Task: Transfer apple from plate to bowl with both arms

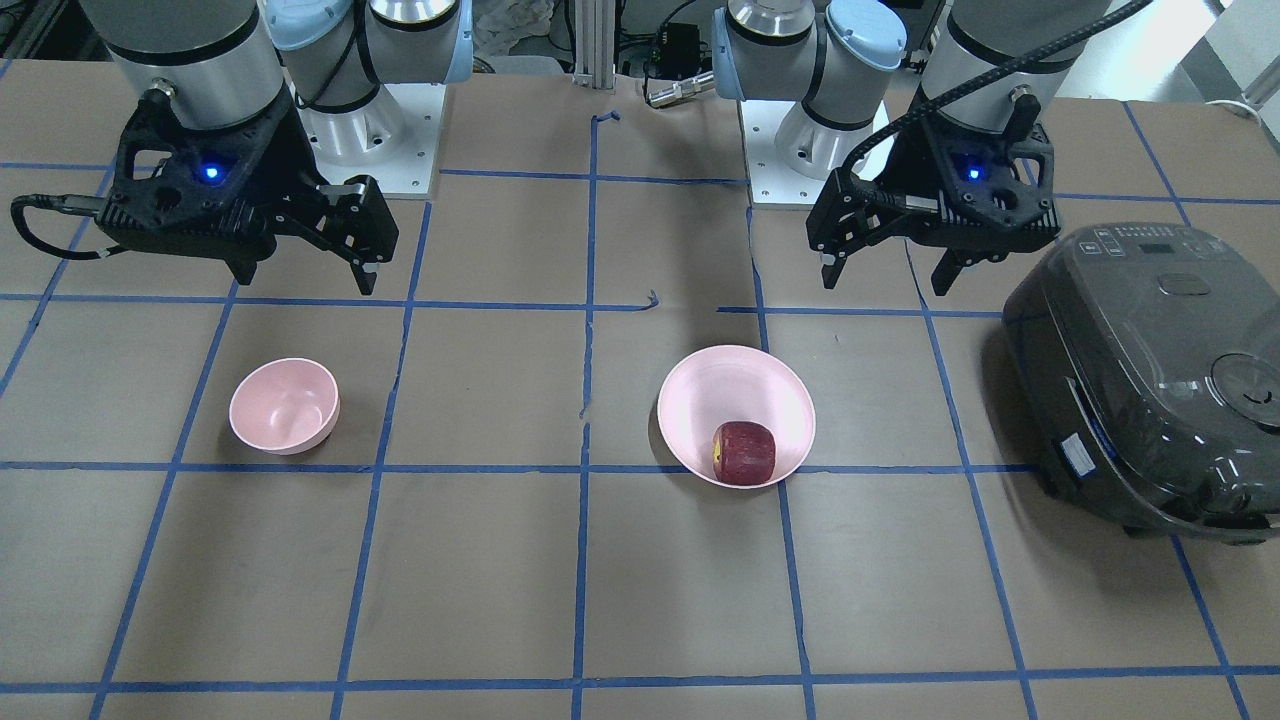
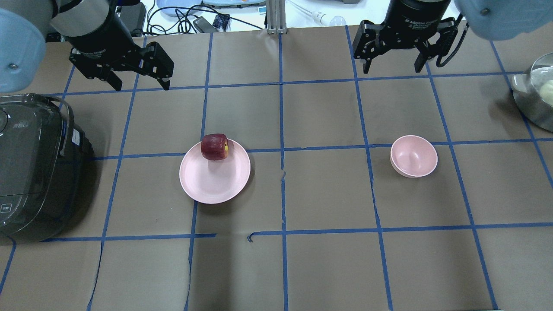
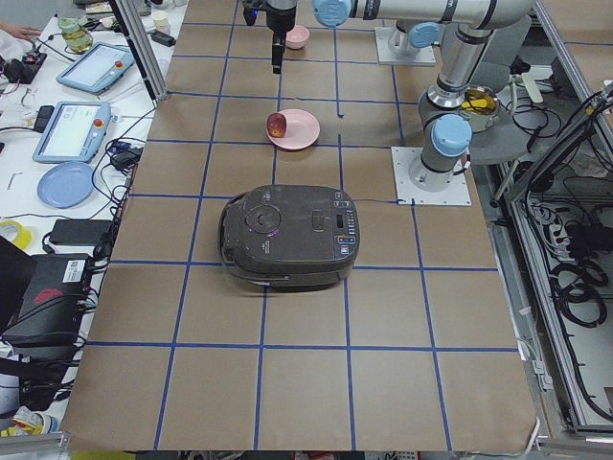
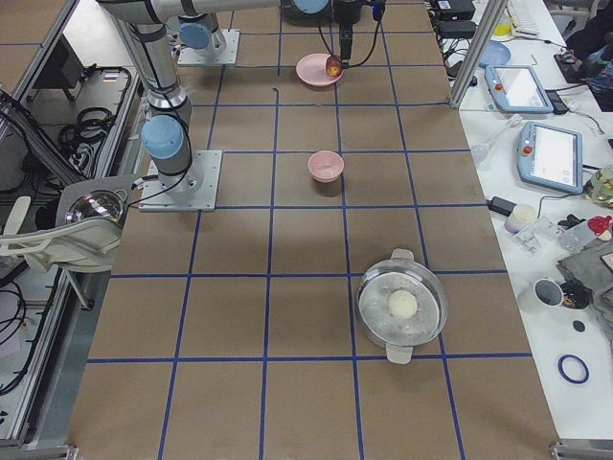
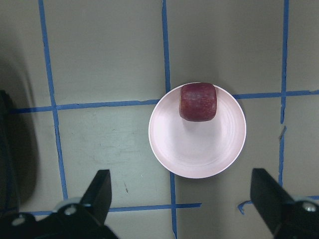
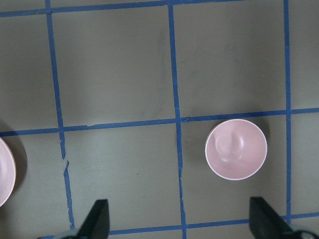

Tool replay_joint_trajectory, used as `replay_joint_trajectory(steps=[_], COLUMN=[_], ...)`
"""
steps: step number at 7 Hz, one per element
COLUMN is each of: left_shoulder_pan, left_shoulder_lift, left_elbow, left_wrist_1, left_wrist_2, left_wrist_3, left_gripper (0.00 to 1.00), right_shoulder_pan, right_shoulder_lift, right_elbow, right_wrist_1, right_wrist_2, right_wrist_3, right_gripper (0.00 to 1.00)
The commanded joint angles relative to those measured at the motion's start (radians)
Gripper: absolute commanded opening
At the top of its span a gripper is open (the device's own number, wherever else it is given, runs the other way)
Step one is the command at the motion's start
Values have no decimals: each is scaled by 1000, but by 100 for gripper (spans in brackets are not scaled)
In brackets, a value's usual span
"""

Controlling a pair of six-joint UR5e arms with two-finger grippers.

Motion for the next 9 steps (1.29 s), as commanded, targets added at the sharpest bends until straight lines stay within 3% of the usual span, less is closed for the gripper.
replay_joint_trajectory(steps=[1, 9], left_shoulder_pan=[0, 0], left_shoulder_lift=[0, 0], left_elbow=[0, 0], left_wrist_1=[0, -2], left_wrist_2=[-1, -1], left_wrist_3=[-2, -2], left_gripper=[100, 100], right_shoulder_pan=[0, -2], right_shoulder_lift=[0, 8], right_elbow=[0, 14], right_wrist_1=[0, 3], right_wrist_2=[0, 2], right_wrist_3=[0, -12], right_gripper=[100, 100])
